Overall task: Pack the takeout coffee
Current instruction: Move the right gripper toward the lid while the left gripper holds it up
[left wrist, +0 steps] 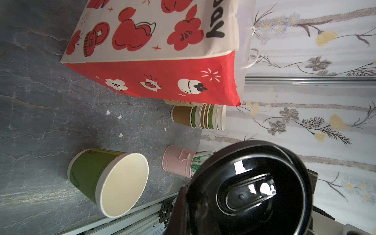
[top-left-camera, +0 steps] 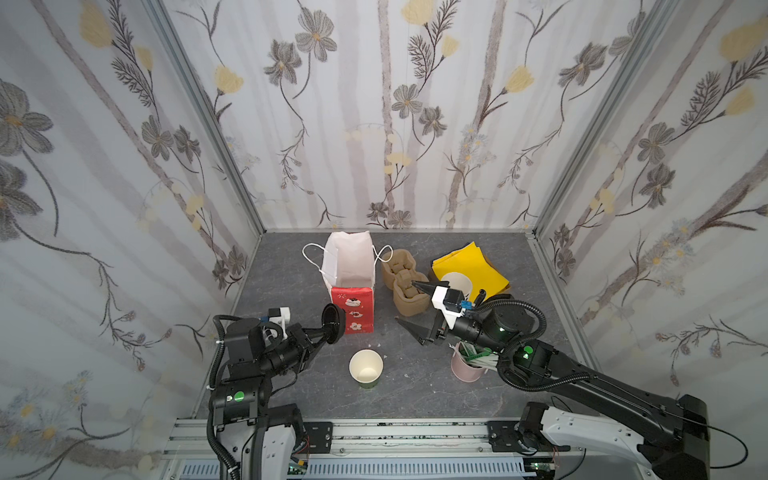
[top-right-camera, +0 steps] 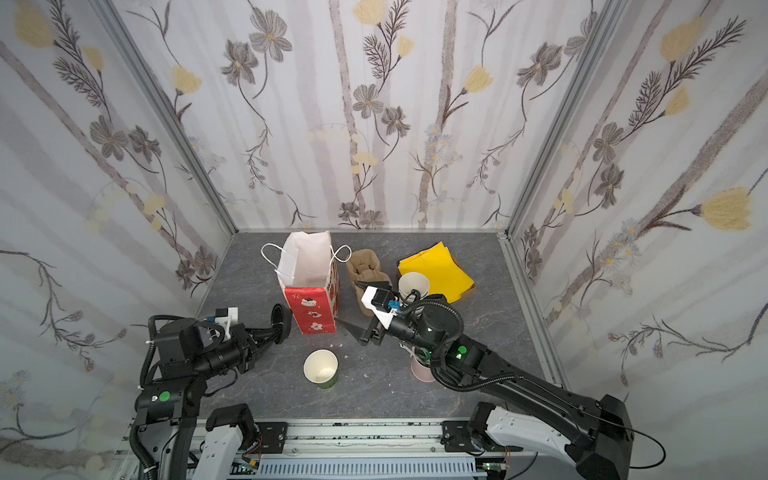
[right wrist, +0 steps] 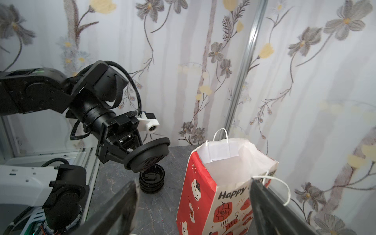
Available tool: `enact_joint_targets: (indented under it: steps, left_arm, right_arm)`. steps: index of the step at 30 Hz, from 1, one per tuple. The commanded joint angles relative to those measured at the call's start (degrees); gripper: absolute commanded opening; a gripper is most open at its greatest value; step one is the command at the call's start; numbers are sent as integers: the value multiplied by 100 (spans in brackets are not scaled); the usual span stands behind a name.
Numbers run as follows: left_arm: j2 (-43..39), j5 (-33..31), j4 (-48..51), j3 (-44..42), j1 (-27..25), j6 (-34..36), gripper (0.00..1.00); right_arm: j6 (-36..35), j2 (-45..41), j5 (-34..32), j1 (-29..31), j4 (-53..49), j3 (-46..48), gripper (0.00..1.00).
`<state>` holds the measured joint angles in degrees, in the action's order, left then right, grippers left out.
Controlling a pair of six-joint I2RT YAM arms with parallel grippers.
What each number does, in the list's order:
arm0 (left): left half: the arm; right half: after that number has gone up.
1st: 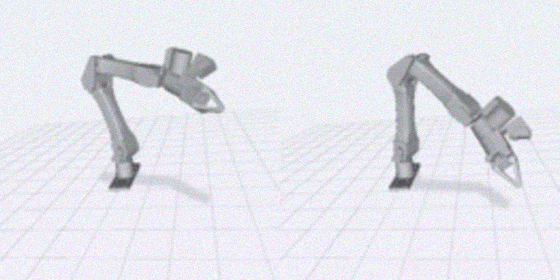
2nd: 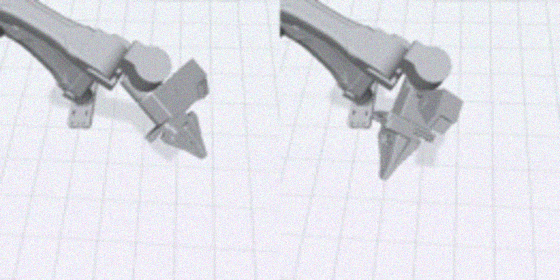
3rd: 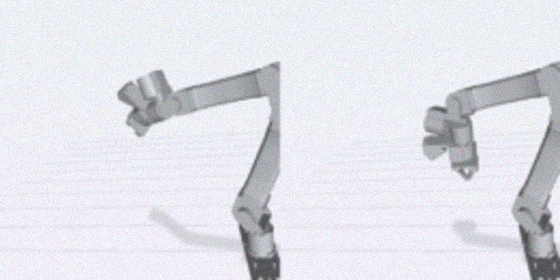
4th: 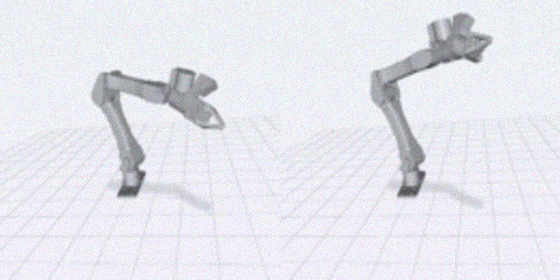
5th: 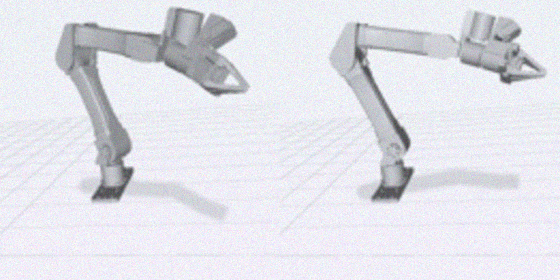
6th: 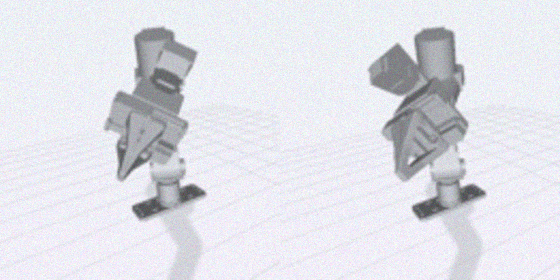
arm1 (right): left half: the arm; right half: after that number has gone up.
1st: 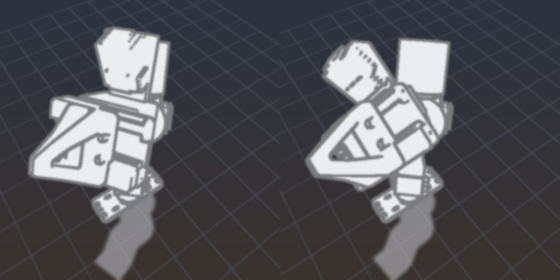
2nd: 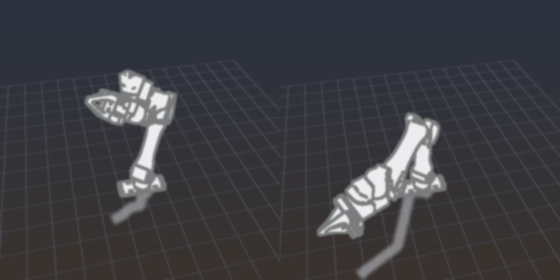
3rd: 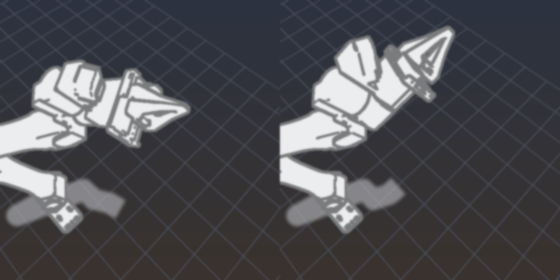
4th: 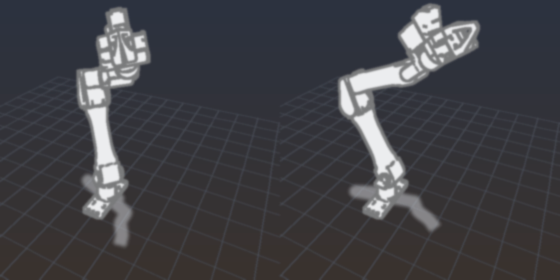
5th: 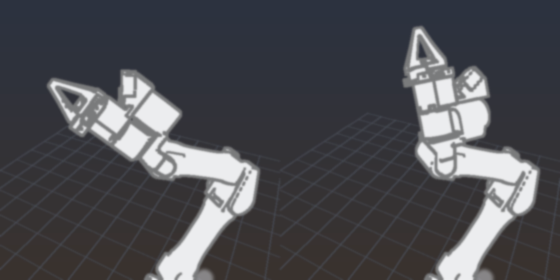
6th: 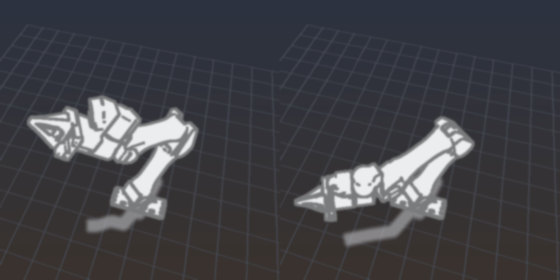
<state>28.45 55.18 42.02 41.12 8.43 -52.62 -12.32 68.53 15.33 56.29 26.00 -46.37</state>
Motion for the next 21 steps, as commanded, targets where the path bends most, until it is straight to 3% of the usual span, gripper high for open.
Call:
enact_joint_targets:
  steps: [1,9,21]
  left_arm:
    - [136,509,-530,-24,-62,-131,0]
    - [308,625,-1045,-114,-345,-377,0]
    - [460,731,-1280,-118,-525,-457,0]
  right_arm:
    - [-1092,440,865,18,644,-181,87]
    - [-1971,1462,955,321,1270,-364,90]
    - [-2228,2247,1042,450,2262,-353,82]
